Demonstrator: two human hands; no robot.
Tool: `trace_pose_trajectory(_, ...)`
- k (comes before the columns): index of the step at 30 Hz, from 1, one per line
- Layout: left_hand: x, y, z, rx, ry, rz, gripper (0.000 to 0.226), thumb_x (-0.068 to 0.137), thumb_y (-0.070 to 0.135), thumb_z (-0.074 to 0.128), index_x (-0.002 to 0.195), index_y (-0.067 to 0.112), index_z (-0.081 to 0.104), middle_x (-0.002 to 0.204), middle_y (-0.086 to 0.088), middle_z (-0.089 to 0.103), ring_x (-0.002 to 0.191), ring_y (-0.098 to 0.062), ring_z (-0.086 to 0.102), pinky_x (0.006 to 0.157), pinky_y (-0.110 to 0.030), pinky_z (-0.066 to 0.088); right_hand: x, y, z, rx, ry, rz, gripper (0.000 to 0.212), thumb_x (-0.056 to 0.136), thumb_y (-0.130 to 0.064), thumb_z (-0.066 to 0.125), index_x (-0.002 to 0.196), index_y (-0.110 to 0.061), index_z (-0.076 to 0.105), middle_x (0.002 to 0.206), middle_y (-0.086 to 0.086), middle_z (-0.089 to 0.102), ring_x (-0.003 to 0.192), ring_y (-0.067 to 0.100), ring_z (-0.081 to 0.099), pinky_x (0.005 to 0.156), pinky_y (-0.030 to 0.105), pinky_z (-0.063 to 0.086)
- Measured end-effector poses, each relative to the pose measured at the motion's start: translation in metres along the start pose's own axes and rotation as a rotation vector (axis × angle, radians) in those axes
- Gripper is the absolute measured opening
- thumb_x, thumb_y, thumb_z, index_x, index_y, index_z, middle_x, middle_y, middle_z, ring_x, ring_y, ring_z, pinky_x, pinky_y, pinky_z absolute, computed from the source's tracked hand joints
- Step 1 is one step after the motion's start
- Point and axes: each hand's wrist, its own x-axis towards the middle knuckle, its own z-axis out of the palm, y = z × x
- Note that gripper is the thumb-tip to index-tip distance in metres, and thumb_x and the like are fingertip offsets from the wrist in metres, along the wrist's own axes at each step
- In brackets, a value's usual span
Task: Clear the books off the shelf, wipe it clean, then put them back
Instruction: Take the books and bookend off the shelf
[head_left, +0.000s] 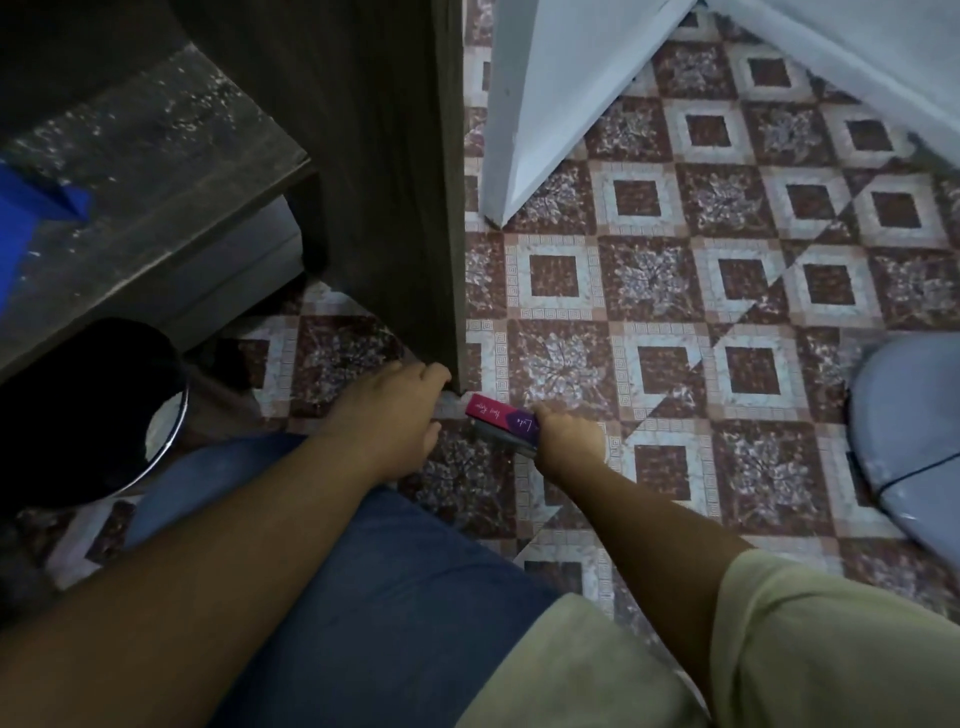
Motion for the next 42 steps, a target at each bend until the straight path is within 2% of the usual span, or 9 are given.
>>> trace_pose_trajectory(3,0.002,0.002,0.0,-0.014,0.001,0.001,0.041,0.092,0.033,0.055,0.13,0.022,0.042,0.125,-0.001,0.052,0.113,-0.02,0.048,0.09,-0.036,0.045,0.001,0.004,0.009,0.004,0.088,0.06,0.034,0.09,-0.018,0.058,0.122,-0.019,0.046,0.103,0.003,0.064,0.086,0.024,0.065,0.062,0.031,0.044)
trace_pose_trajectory(6,0.003,0.002,0.001,-0.018,-0.002,-0.001,0.043,0.092,0.032,0.055,0.131,0.023,0.042,0.128,0.0,0.052,0.114,-0.019,0.048,0.091,-0.035,0.045,0.006,0.011,0.018,0.015,0.174,-0.004,0.052,0.091,-0.016,0.057,0.139,-0.017,0.036,0.133,0.006,0.054,0.111,0.028,0.057,0.078,0.038,0.048)
trace_pose_trajectory(8,0.003,0.001,0.001,-0.018,0.002,0.0,0.043,0.092,0.032,0.056,0.131,0.023,0.042,0.128,0.001,0.052,0.113,-0.019,0.048,0.09,-0.036,0.046,0.012,0.01,0.018,0.022,-0.004,-0.088,0.068,0.089,-0.02,0.063,0.147,-0.02,0.029,0.146,0.007,0.041,0.124,0.031,0.048,0.09,0.044,0.048)
trace_pose_trajectory(11,0.002,0.002,0.0,-0.013,0.011,-0.009,0.04,0.091,0.033,0.056,0.128,0.023,0.043,0.124,0.001,0.054,0.11,-0.019,0.049,0.087,-0.036,0.047,0.017,0.004,0.015,-0.13,-0.37,-0.116,0.055,0.085,-0.036,0.069,0.133,-0.017,0.05,0.131,0.007,0.055,0.118,0.031,0.054,0.095,0.046,0.048)
trace_pose_trajectory(14,0.0,0.003,-0.002,-0.006,0.024,-0.015,0.036,0.091,0.033,0.056,0.124,0.023,0.045,0.12,0.001,0.054,0.107,-0.018,0.05,0.086,-0.036,0.047,0.012,0.0,0.017,-0.122,-0.424,-0.093,0.04,0.088,-0.033,0.064,0.123,-0.014,0.057,0.125,0.006,0.06,0.115,0.029,0.057,0.096,0.044,0.047)
trace_pose_trajectory(17,-0.004,0.003,-0.006,0.023,0.04,-0.018,0.035,0.092,0.035,0.054,0.124,0.024,0.046,0.12,0.002,0.054,0.107,-0.017,0.048,0.087,-0.035,0.046,0.002,-0.003,0.009,-0.126,-0.357,-0.111,0.034,0.091,-0.025,0.059,0.123,-0.014,0.057,0.124,0.007,0.06,0.113,0.029,0.058,0.093,0.043,0.049)
trace_pose_trajectory(26,-0.036,-0.031,-0.043,0.013,0.162,-0.159,0.042,0.092,0.038,0.054,0.13,0.021,0.048,0.128,-0.001,0.052,0.115,-0.02,0.049,0.093,-0.035,0.043,-0.037,-0.044,-0.086,-0.025,-0.07,-0.281,0.037,0.095,-0.033,0.051,0.13,-0.023,0.05,0.117,0.007,0.061,0.102,0.028,0.061,0.08,0.04,0.053)
trace_pose_trajectory(35,-0.115,-0.114,-0.106,-0.038,0.411,-0.448,0.041,0.088,0.04,0.057,0.124,0.022,0.053,0.121,-0.002,0.056,0.114,-0.024,0.052,0.091,-0.036,0.042,-0.091,-0.169,-0.207,0.044,0.272,-0.655,0.032,0.092,-0.038,0.051,0.122,-0.027,0.057,0.115,0.0,0.06,0.104,0.023,0.06,0.08,0.032,0.048)
trace_pose_trajectory(42,-0.196,-0.173,-0.133,-0.081,0.604,-0.606,0.041,0.085,0.039,0.06,0.122,0.022,0.054,0.12,-0.002,0.057,0.114,-0.025,0.052,0.092,-0.037,0.044,-0.134,-0.272,-0.271,-0.01,0.386,-0.827,0.037,0.091,-0.041,0.053,0.127,-0.03,0.055,0.123,-0.002,0.062,0.11,0.022,0.059,0.085,0.036,0.049)
